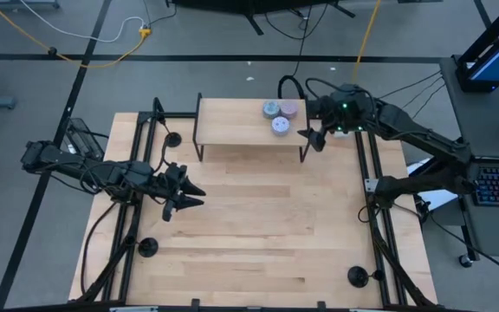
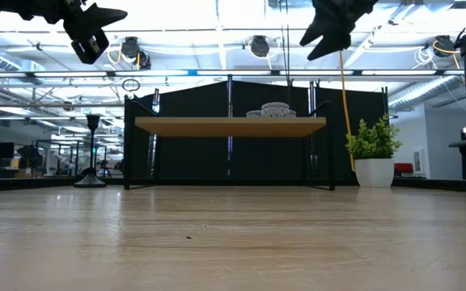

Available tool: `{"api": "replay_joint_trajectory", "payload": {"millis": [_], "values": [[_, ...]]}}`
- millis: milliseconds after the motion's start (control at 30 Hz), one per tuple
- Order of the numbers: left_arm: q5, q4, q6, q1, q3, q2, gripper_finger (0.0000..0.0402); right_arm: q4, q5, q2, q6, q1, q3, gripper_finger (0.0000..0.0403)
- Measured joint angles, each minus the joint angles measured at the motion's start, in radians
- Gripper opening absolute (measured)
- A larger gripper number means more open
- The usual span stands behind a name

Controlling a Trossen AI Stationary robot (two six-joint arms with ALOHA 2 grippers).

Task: Pick & Place candle stick holders
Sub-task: Put the top black candle holder on the shelf

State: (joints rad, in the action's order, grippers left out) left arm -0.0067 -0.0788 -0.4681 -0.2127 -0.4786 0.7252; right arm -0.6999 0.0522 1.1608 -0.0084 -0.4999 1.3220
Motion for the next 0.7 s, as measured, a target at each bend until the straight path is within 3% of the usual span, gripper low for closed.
{"api": "replay_joint_trajectory", "payload": {"millis": [167, 533, 700], "values": [[-0.001, 0.000, -0.009, 0.000, 0.000, 0.000, 0.0159, -0.020, 0.000, -0.001, -0.004, 0.000, 0.000, 0.0346], [-0.002, 0.000, -0.012, 0.000, 0.000, 0.000, 0.0159, -0.029, 0.001, -0.019, -0.006, 0.029, 0.000, 0.0234], [-0.002, -0.001, -0.008, 0.000, 0.000, 0.000, 0.0159, 0.014, 0.001, -0.074, 0.038, 0.062, -0.089, 0.0203]]}}
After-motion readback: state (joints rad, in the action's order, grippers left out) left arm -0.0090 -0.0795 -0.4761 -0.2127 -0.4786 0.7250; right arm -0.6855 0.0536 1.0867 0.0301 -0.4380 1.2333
